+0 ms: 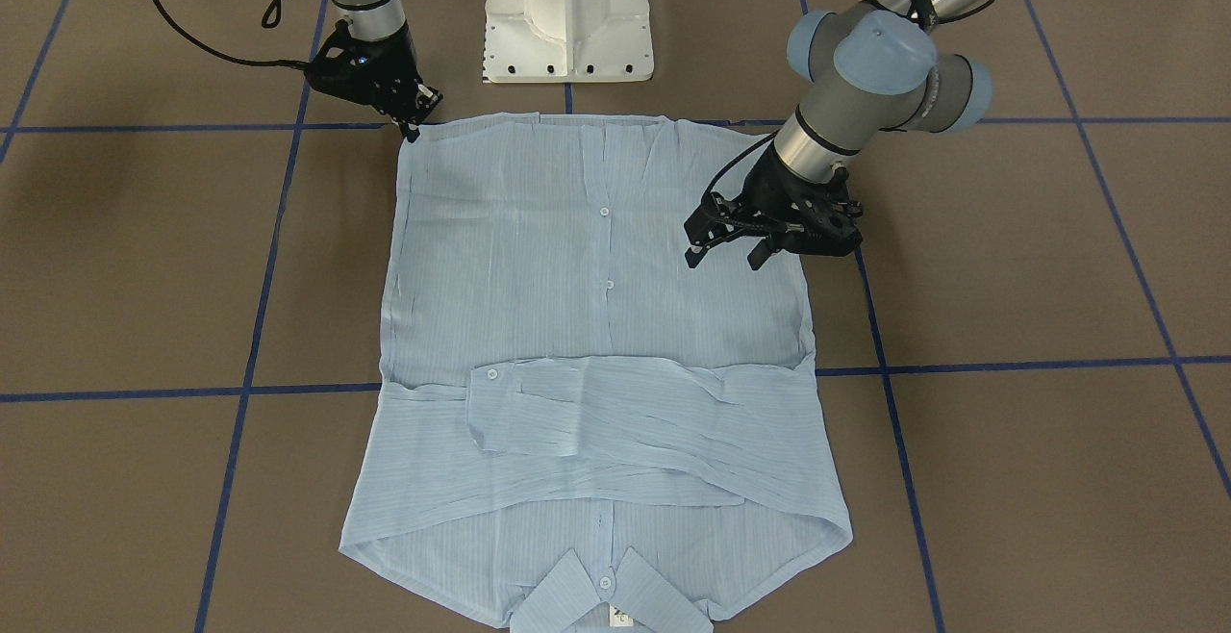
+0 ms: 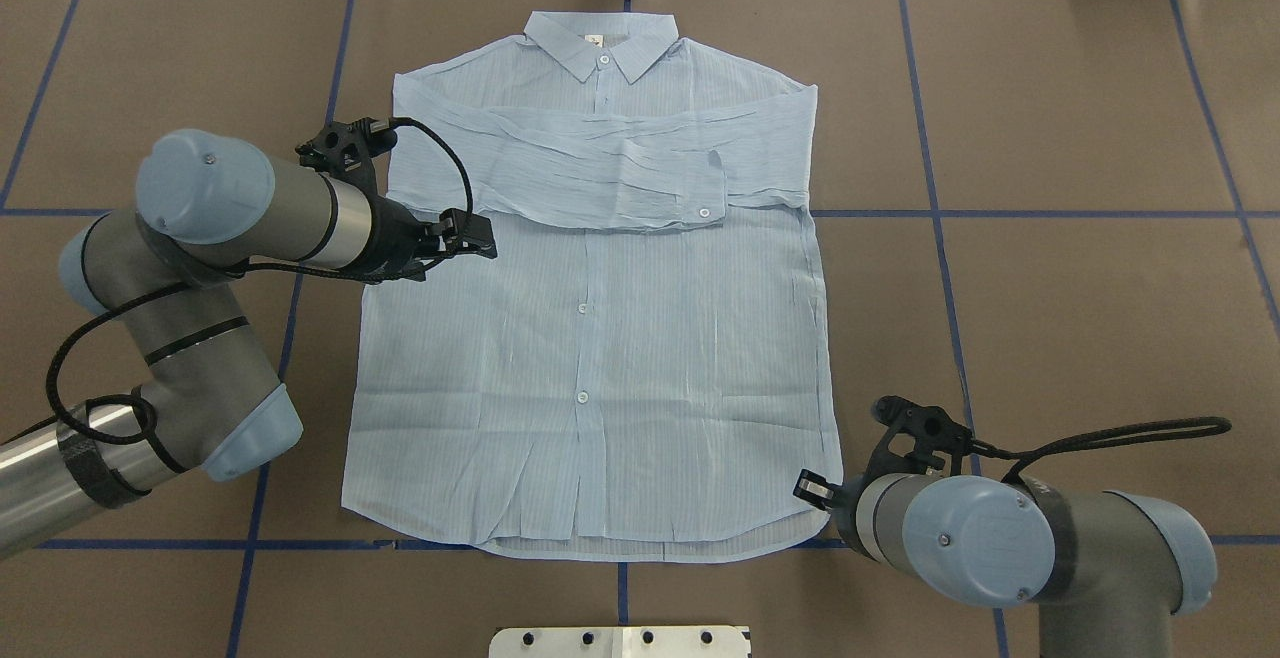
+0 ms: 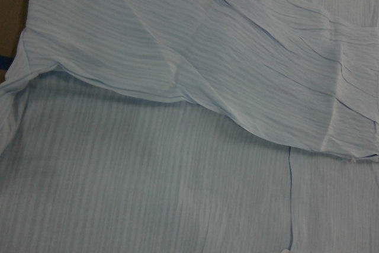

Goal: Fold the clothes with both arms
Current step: 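Lower both grippers onto the hem corners and pinch the fabric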

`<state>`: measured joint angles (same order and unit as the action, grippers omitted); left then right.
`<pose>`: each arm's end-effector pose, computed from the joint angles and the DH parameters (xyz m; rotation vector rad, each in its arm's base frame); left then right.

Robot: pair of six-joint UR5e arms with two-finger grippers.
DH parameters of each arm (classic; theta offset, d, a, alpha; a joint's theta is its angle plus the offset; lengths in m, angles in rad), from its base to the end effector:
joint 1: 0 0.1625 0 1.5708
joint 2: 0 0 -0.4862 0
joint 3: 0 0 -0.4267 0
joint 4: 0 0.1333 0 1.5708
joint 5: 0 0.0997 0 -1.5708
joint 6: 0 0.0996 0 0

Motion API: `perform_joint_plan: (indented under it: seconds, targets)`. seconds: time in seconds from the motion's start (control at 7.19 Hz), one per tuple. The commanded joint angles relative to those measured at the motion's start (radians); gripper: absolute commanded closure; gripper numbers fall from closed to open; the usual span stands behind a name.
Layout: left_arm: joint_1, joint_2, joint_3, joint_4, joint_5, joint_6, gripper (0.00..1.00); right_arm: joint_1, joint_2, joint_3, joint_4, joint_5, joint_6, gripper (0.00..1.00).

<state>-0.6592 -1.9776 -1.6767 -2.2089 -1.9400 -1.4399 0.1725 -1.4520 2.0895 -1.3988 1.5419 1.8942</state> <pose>0.4856 -0.4994 0.3465 0.1356 1.1766 -0.2530 -0.5100 -0.2271 0.3878 -0.0341 -0.8176 0.4800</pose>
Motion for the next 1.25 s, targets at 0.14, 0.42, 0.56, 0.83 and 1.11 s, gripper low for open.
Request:
perform_joint_plan:
  seconds: [0.14,0.42,0.56,0.83,1.11]
  targets:
    - [0.025,0.248,-0.237,-0.003,0.012,-0.002,0.01,-0.001,-0.018,0.023,-0.002,0.003,-0.001,1.00]
    - [0.123,0.325,-0.279,0.005,0.068,-0.019,0.01,-0.001,-0.018,0.021,-0.002,0.004,-0.001,1.00]
    - [0.163,0.365,-0.299,0.005,0.079,-0.095,0.02,-0.002,-0.018,0.021,-0.002,0.004,-0.001,1.00]
    - [0.229,0.381,-0.305,0.006,0.107,-0.108,0.08,-0.002,-0.016,0.021,-0.002,0.004,-0.001,1.00]
    - [0.286,0.399,-0.304,0.011,0.108,-0.129,0.10,-0.002,-0.016,0.021,0.000,0.004,-0.001,1.00]
